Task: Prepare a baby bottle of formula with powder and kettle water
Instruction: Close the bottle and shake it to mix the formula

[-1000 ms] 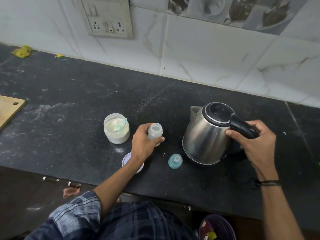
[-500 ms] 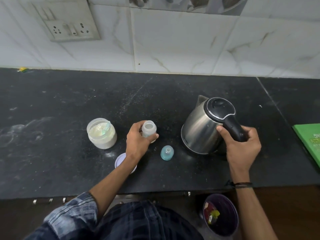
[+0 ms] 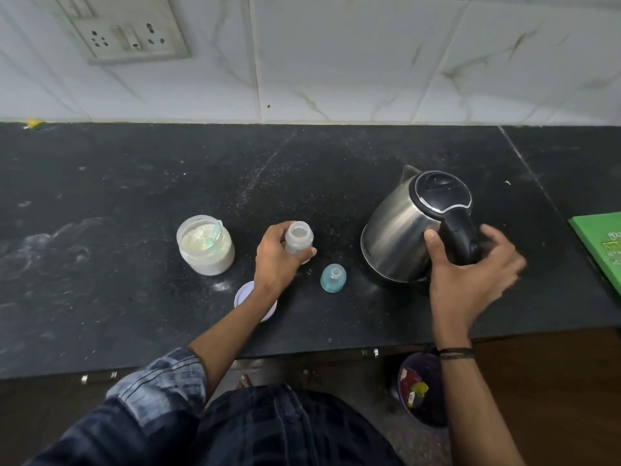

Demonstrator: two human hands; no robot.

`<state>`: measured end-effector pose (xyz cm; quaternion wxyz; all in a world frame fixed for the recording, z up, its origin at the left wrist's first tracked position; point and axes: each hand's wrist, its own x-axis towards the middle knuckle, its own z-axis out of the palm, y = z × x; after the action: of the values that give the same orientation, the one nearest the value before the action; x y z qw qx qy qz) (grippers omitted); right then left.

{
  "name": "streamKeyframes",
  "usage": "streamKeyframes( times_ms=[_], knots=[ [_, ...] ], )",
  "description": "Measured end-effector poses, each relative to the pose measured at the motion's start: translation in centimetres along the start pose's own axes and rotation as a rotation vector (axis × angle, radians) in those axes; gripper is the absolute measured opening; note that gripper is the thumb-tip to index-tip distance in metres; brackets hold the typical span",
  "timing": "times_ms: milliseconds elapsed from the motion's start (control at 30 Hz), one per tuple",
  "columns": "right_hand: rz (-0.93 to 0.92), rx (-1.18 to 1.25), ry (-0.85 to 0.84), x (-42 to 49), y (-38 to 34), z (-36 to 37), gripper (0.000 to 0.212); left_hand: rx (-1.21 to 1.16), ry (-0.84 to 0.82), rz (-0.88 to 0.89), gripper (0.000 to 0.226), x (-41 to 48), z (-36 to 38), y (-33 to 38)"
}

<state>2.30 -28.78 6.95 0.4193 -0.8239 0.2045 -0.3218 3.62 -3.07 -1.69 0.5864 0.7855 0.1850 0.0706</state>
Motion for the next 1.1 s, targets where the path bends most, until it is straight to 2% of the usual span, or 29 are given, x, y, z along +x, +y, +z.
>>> streamKeyframes(
  times_ms=[33,100,133,200,233,300,367,433,633,900,1000,1100],
  knots=[
    [-0.066,-0.055,0.082,-0.8,-0.3,0.1,0.067,0.001,-0.008,0.005,0.057,0.1,-0.1,-0.1],
    [-0.352,-0.049,0.199,-2.6,-0.9,0.4,0.051,0.011,-0.017,0.018,0.057,0.2,-0.2,-0.2],
    [-0.503,0.007,0.172,-3.6,-1.1,0.7,0.041,0.018,-0.021,0.025,0.056,0.2,-0.3,-0.4],
    [-0.641,0.072,-0.083,-5.5,-1.3,1.9,0.023,0.027,-0.033,0.038,0.056,0.3,-0.4,-0.6],
    [-0.613,0.052,-0.265,-6.5,-1.4,2.7,0.020,0.034,-0.038,0.046,0.057,0.3,-0.4,-0.7],
    [-0.462,-0.091,-0.588,-8.0,-1.0,4.4,0.032,0.068,-0.045,0.068,0.057,0.3,-0.4,-0.8],
    [-0.375,-0.243,-0.777,-9.0,0.1,5.8,0.053,0.099,-0.047,0.090,0.057,0.3,-0.5,-0.8],
    [-0.332,-0.340,-0.880,-9.3,0.9,6.6,0.067,0.113,-0.052,0.104,0.057,0.3,-0.6,-0.7],
    [-0.253,-0.357,-0.954,-8.6,1.3,7.2,0.059,0.136,-0.058,0.120,0.056,0.2,-0.6,-0.8],
    [-0.269,-0.093,-0.777,-5.3,-3.9,6.3,0.055,0.147,-0.059,0.141,0.057,0.4,-0.6,-1.1],
    [-0.248,-0.002,-0.818,-4.2,-6.3,7.1,0.061,0.140,-0.059,0.147,0.057,0.3,-0.6,-1.1],
    [-0.293,-0.015,-0.894,-3.8,-7.9,8.3,0.062,0.154,-0.062,0.158,0.057,0.3,-0.7,-1.0]
  ],
)
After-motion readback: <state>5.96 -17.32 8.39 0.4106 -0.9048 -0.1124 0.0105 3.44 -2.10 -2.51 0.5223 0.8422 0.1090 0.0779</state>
